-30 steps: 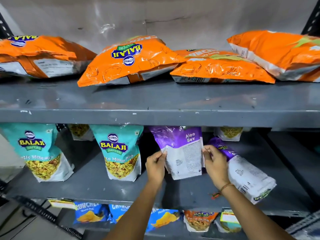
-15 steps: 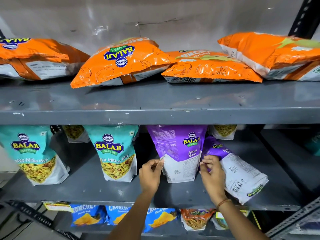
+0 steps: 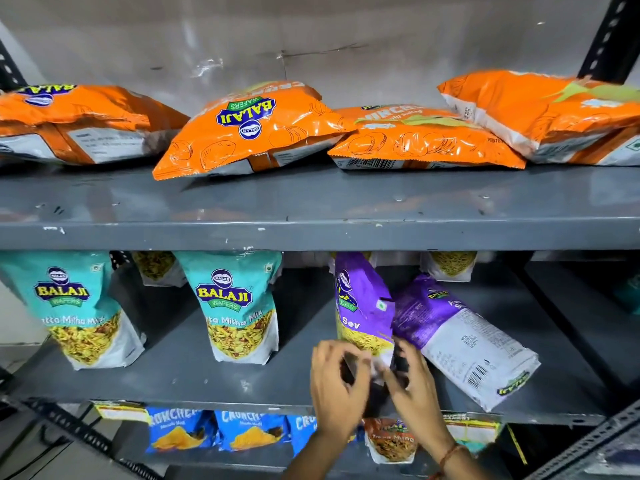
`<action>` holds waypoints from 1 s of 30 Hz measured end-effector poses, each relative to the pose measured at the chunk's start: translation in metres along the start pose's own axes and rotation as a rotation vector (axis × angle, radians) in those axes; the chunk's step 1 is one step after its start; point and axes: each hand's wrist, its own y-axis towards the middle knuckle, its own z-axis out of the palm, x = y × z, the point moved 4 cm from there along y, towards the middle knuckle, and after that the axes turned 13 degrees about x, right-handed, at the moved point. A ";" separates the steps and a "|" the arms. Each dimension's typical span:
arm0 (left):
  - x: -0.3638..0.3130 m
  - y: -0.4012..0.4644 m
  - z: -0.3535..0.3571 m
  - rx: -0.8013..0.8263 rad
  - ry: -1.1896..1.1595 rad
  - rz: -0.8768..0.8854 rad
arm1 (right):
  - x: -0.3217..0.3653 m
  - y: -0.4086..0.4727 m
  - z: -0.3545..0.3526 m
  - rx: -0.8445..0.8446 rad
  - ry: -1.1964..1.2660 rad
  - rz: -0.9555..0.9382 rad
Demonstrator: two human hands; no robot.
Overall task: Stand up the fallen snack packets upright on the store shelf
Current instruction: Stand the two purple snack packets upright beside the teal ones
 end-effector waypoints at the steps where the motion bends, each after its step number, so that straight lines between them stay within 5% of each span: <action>1: 0.004 0.011 -0.006 -0.054 -0.075 -0.053 | -0.003 0.003 -0.004 -0.007 -0.013 0.022; 3: 0.021 0.035 -0.013 -0.068 -0.252 -0.224 | -0.006 0.013 -0.011 -0.012 -0.030 0.016; 8: 0.053 0.076 -0.003 0.217 -0.716 -0.440 | -0.009 0.043 -0.026 -0.033 -0.201 0.054; 14: 0.054 0.067 0.001 0.221 -0.744 -0.396 | -0.013 0.055 -0.028 0.038 -0.213 0.133; 19: 0.030 0.028 0.005 -0.138 -0.516 -0.473 | 0.002 0.053 -0.065 -0.100 -0.057 0.130; 24: -0.009 -0.008 0.082 0.202 -0.644 -0.607 | -0.003 0.058 -0.155 -0.333 -0.115 0.192; 27: -0.026 -0.013 0.128 0.348 -0.841 -0.881 | -0.043 0.069 -0.201 -0.220 -0.216 0.378; 30: -0.021 -0.006 0.154 0.250 -0.892 -0.995 | -0.078 0.073 -0.213 0.070 -0.330 0.562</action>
